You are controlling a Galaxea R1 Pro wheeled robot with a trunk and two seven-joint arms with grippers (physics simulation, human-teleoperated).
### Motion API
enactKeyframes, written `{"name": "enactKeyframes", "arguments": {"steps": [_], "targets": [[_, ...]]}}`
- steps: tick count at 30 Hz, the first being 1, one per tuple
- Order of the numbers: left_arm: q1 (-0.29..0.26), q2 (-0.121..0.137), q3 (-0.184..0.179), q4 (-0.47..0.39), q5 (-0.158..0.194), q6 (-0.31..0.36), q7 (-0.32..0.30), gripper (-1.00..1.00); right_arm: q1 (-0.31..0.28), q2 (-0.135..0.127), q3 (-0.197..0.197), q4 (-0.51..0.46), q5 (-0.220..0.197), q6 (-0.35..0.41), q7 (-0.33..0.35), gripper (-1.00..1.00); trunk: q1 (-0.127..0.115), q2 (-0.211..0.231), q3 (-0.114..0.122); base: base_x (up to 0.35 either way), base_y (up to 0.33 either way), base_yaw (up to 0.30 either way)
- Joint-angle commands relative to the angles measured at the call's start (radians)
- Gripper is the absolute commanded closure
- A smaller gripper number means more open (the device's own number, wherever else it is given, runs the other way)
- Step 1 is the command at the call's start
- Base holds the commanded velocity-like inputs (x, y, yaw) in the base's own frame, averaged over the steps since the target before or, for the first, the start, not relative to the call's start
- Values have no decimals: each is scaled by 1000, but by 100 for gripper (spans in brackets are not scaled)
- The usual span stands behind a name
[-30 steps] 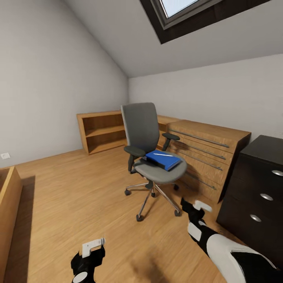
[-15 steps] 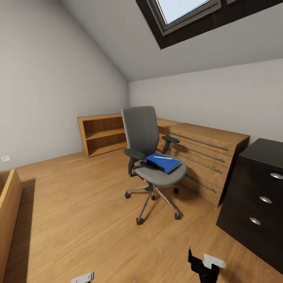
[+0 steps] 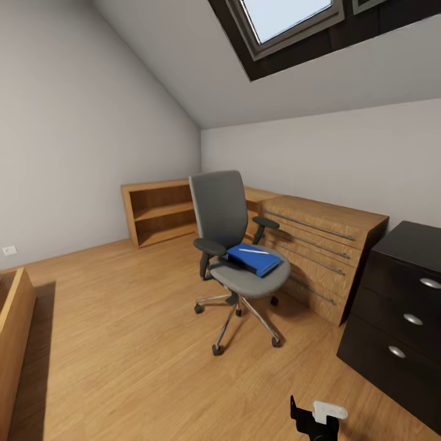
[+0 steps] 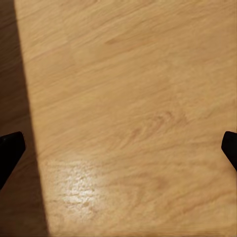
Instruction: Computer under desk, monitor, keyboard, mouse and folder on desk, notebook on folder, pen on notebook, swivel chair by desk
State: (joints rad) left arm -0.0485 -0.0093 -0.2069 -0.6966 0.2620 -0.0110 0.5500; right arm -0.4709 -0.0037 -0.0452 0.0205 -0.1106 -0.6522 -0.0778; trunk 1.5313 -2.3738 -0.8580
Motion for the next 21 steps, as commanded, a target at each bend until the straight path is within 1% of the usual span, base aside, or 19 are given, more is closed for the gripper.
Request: {"name": "enactKeyframes", "arguments": {"steps": [1, 4, 6, 7, 11, 14, 16, 21], "targets": [[-1, 0, -6, 5, 9, -1, 7, -100, -1, 1, -4, 2, -4, -5, 3, -100, -4, 7, 2, 0, 0, 0], [-1, -4, -7, 13, 8, -13, 7, -100, 0, 3, -4, 3, -7, -6, 3, -100, -16, 28, 12, 0, 0, 0], [-1, -7, -10, 25, 8, -49, 7, -100, 0, 5, -5, 3, -8, -6, 3, -100, -23, 42, 18, 0, 0, 0], [-1, -8, -10, 36, 7, -68, 7, -100, 0, 5, -5, 3, -10, -6, 3, -100, -23, 42, 18, 0, 0, 0], [-1, -8, -11, 42, 7, -97, 8, -100, 0, 6, -6, 3, -12, -6, 3, -100, -23, 42, 18, 0, 0, -28], [-1, -8, -12, 44, 7, -146, 9, -100, 0, 7, -7, 3, -12, -6, 4, -100, -23, 42, 18, 0, 0, -143], [-1, -9, -14, 45, 7, -165, 10, -100, 0, 8, -7, 3, -12, -5, 4, -100, -23, 42, 18, 0, 0, -206], [-1, -9, -14, 48, 8, -185, 11, -100, 0, 9, -6, 3, -12, -5, 4, -100, -23, 42, 16, 3, 0, -229]]}}
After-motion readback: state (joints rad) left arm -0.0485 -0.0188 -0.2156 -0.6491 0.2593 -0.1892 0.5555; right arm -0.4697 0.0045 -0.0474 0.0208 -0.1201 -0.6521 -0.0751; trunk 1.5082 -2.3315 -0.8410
